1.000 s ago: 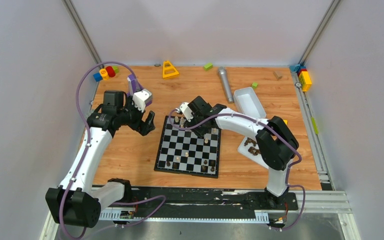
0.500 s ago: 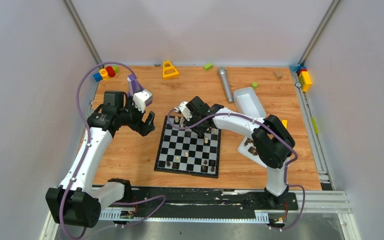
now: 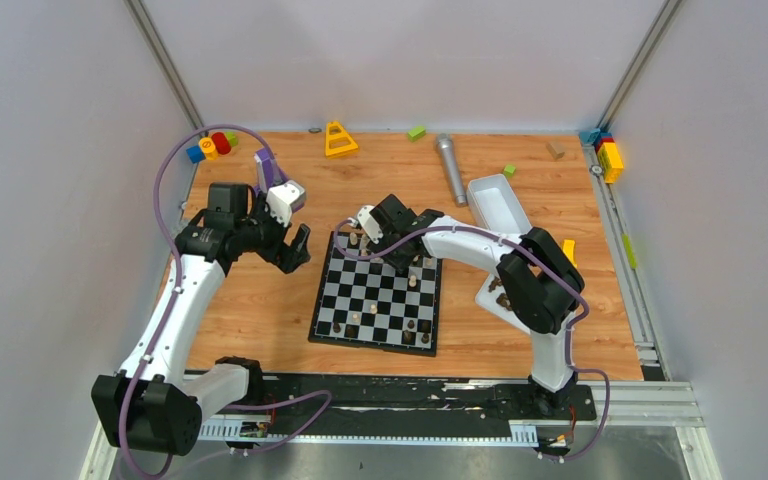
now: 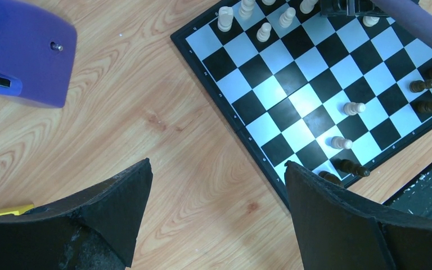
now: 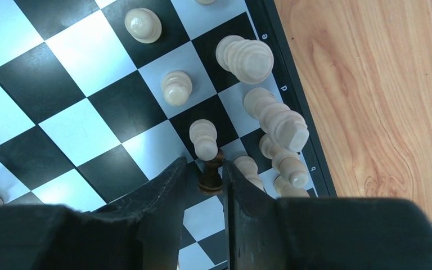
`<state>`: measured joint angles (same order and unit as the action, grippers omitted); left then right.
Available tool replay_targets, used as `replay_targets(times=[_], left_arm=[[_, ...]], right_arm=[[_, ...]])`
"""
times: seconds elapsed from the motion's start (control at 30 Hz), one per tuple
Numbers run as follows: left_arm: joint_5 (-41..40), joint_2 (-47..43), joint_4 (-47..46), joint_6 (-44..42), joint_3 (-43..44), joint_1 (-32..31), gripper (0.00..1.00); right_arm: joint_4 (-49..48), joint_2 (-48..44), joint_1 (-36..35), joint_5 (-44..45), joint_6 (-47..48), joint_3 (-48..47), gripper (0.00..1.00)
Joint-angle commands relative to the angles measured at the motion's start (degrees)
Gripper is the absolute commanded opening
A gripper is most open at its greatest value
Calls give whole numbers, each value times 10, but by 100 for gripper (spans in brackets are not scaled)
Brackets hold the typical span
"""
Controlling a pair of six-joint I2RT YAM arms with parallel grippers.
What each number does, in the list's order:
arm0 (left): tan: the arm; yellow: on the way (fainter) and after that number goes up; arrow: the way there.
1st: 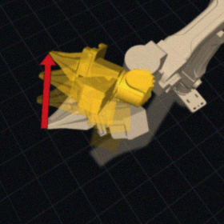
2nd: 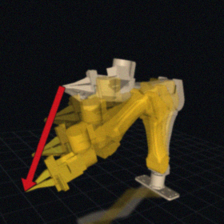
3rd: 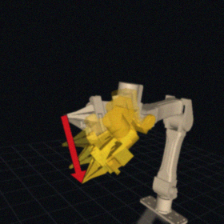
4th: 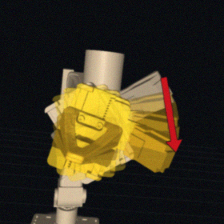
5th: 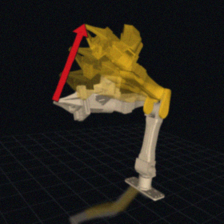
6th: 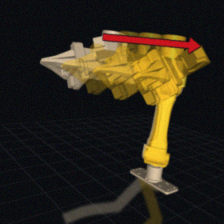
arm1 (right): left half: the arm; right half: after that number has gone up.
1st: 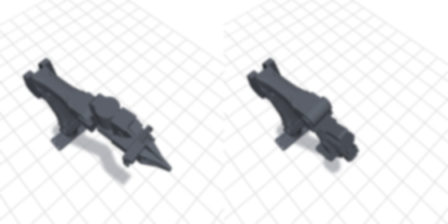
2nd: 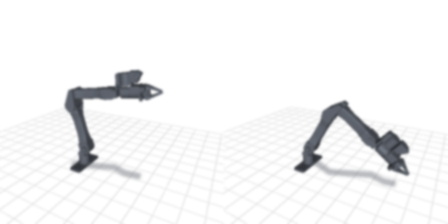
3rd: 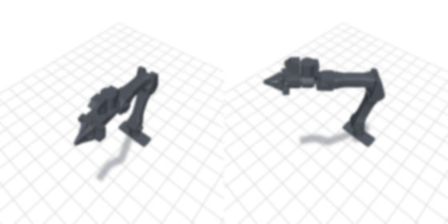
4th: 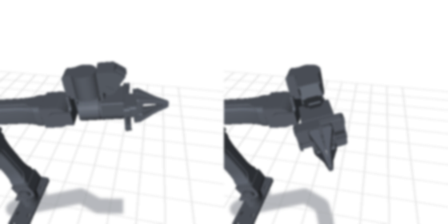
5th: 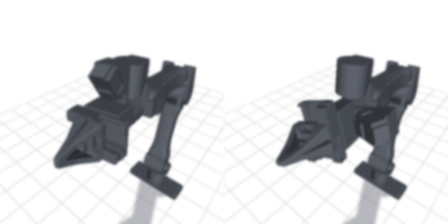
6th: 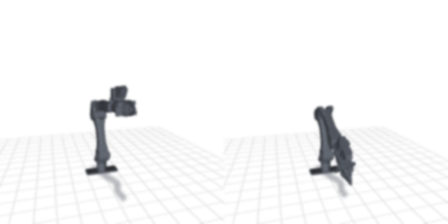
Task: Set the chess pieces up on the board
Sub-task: Pick up the chess piece from the chessboard.
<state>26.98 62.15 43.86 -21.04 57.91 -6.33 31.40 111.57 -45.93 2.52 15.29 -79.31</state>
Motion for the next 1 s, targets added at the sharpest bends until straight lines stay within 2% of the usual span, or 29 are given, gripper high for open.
replay_targets(times=[0.0, 0.2, 0.43, 0.63, 0.73, 0.97], left_arm=[[15, -6, -7, -12, -3, 4, 95], [17, -8, -5, -12, -2, 4, 95], [19, -7, -6, -16, -2, 4, 95], [41, -5, -9, -23, 1, 4, 95], [57, -7, -20, -26, -2, 4, 95], [102, -14, -65, -31, -11, 4, 95]], right_arm=[[-15, 6, 2, 11, 0, -14, 28], [0, 3, 3, 5, 0, -14, 13], [17, -41, 3, -16, 8, -11, 2], [26, -96, 2, -118, 39, 0, 0], [8, -122, 3, -200, 57, 24, 0], [-152, -149, 3, -353, 75, 107, 0]])
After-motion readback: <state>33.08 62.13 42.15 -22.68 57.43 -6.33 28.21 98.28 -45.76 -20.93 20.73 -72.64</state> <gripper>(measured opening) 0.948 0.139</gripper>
